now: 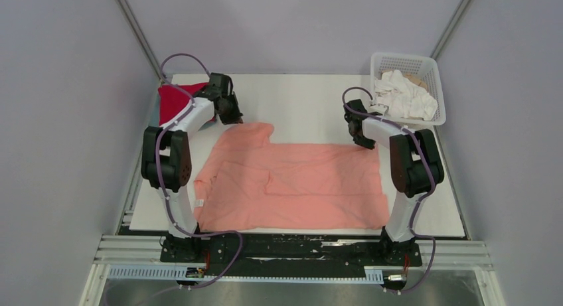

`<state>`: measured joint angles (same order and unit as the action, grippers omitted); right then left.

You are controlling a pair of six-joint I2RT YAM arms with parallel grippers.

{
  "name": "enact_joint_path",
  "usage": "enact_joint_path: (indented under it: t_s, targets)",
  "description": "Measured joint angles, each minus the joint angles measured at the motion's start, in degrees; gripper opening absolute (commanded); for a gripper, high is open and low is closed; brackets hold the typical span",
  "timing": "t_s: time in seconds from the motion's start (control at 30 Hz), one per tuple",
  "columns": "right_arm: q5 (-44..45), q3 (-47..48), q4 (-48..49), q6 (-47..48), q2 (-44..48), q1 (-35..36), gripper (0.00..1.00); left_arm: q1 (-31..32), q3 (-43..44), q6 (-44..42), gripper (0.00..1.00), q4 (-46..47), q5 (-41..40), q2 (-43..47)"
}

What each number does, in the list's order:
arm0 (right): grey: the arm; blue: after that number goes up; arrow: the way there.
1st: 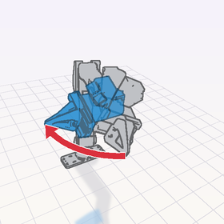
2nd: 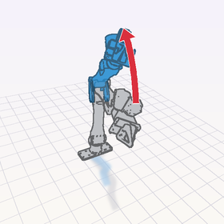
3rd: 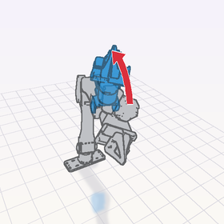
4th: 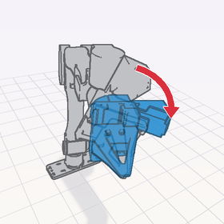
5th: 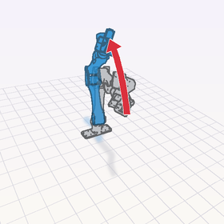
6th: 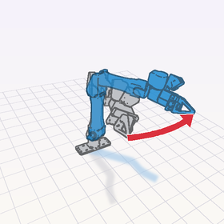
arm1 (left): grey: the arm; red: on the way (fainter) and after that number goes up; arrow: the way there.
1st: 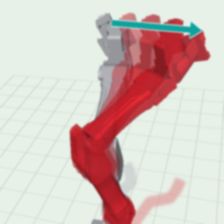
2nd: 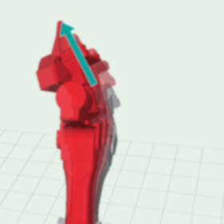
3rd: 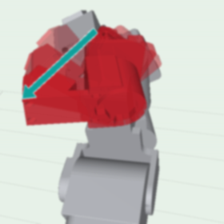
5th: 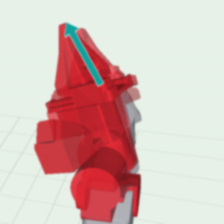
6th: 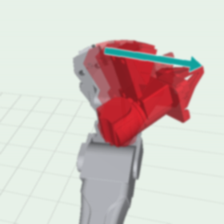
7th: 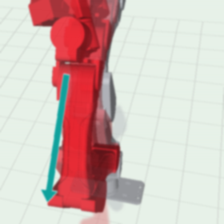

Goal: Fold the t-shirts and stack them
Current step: Grab the side of the flattened tshirt furthest away from the robot with both arms, then fold the other side of the tshirt into a rectangle

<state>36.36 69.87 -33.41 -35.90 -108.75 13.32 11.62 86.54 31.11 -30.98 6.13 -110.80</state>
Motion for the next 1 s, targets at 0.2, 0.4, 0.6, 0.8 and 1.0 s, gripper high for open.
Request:
enact_joint_path:
  t_s: [0.2, 0.4, 0.6, 0.8, 1.0]
  targets:
    - [0.2, 0.5, -0.7, 0.2, 0.0, 0.0, 0.0, 0.0, -3.6, 0.0, 0.0, 0.6, 0.0, 3.7]
    - [0.7, 0.4, -1.2, 0.8, 1.2, 0.9, 0.0, 0.6, -7.3, 0.0, 0.0, 1.4, 0.0, 8.4]
    - [1.2, -3.3, -1.1, 1.6, 10.1, 4.0, 0.0, 2.5, -14.5, 0.5, 0.0, 3.2, -0.5, 16.6]
    - [1.1, -9.0, -0.8, 1.5, 17.2, 5.9, 0.0, 4.2, -25.0, 3.0, 0.0, 4.3, -1.7, 27.5]
    - [0.8, -13.7, -1.3, 1.5, 22.8, 6.9, 0.0, 5.2, -34.1, 6.1, 0.0, 4.2, -3.3, 37.8]
